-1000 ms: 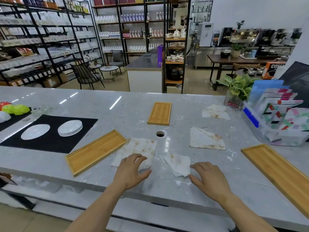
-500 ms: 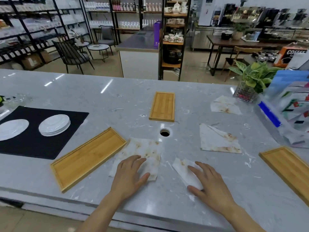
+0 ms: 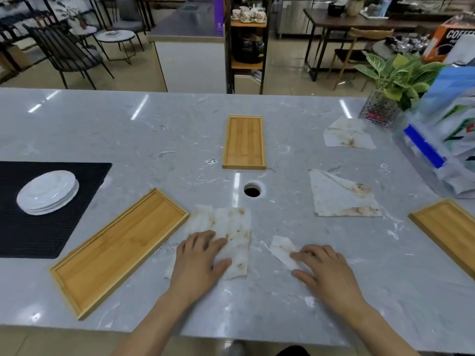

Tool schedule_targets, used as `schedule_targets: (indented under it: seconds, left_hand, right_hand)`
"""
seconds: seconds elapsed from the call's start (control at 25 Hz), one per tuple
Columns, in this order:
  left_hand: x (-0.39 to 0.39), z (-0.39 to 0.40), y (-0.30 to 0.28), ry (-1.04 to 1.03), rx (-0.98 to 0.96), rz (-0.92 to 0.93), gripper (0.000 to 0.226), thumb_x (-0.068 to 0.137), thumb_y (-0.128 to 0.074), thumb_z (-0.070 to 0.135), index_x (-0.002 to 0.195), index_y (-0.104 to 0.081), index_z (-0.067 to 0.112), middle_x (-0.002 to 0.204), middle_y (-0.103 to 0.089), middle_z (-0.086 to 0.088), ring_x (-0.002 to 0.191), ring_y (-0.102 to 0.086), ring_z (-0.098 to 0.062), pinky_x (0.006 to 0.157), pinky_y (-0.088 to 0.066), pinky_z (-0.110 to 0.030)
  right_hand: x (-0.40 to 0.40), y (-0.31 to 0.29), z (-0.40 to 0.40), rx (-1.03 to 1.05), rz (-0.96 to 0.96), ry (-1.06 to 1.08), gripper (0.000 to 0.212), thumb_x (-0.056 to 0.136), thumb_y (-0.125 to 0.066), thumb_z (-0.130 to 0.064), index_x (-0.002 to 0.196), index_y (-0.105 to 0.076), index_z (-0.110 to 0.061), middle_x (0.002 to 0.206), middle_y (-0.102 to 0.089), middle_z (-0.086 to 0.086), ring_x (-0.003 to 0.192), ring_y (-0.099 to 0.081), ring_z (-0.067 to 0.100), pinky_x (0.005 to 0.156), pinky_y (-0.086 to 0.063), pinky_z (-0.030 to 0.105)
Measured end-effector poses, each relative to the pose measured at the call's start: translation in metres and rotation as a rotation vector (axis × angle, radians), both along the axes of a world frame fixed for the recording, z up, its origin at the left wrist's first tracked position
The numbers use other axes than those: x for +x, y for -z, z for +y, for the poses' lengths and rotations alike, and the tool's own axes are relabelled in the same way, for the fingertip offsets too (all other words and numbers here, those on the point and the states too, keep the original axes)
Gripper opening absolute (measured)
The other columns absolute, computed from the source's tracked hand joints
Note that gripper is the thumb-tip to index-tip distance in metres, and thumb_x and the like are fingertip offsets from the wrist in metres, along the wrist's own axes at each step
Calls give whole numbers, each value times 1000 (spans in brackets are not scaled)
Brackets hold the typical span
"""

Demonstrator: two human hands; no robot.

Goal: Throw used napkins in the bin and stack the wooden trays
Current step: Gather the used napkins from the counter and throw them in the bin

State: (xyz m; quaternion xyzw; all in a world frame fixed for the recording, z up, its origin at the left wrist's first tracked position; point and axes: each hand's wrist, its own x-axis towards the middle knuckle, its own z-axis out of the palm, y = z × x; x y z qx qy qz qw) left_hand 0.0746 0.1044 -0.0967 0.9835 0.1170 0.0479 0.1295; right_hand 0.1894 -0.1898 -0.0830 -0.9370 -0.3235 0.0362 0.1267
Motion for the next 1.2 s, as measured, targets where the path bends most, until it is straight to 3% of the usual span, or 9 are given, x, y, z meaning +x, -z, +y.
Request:
schedule_targets:
  seconds: [0.08, 0.2, 0.4, 0.56, 0.84, 1.04, 1.2]
  left_hand:
    - [1, -5, -3, 12, -39, -78, 42, 87, -47, 54, 118, -66, 32, 124, -59, 5, 116, -51, -22, 93, -42, -40]
    - [6, -12, -6, 20, -77, -124, 19, 86, -69, 32, 104, -72, 28, 103, -63, 7, 93, -58, -20, 75, -43, -31]
    - [23, -29, -12, -60, -137, -75, 12, 86, -68, 20, 96, -71, 26, 95, -60, 13, 83, -59, -14, 56, -46, -27]
    - [47, -42, -18, -104, -212, -83, 12, 91, -61, 24, 99, -67, 32, 95, -52, 22, 81, -55, -2, 55, -43, -24]
    - [137, -80, -48, -78, -271, -223, 12, 88, -68, 13, 97, -71, 20, 98, -58, 11, 72, -58, -12, 55, -47, -30]
    - [216, -103, -60, -61, -271, -323, 9, 90, -65, 15, 98, -70, 17, 100, -60, 6, 75, -60, -17, 57, -51, -36]
    - [280, -109, -61, -20, -239, -336, 12, 92, -62, 16, 101, -69, 13, 100, -60, 1, 80, -59, -18, 59, -50, -35]
  right_hand:
    - [0, -2, 2, 45, 9, 10, 20, 84, -69, -38, 105, -69, -35, 106, -64, -12, 93, -59, 17, 68, -46, 30]
    - [5, -5, 2, 92, 3, 0, 10, 83, -73, -29, 91, -71, -33, 93, -66, -13, 79, -61, 16, 53, -47, 27]
    - [33, -14, -15, 85, 22, -7, 11, 88, -66, -32, 98, -71, -35, 99, -67, -15, 88, -63, 11, 55, -43, 22]
    - [69, -23, -48, 119, 41, 35, 15, 91, -62, -32, 104, -69, -34, 106, -65, -18, 97, -61, 7, 64, -48, 24]
    - [142, -51, -96, 251, -49, 149, 12, 85, -70, -22, 97, -71, -27, 101, -69, -11, 94, -65, 14, 65, -52, 31]
    - [201, -58, -95, 220, -106, 51, 13, 86, -68, -20, 99, -72, -20, 102, -69, 0, 92, -63, 25, 68, -52, 37]
    - [234, -46, -80, 116, -129, -67, 18, 90, -63, -20, 105, -70, -16, 109, -67, 4, 97, -61, 29, 75, -44, 37]
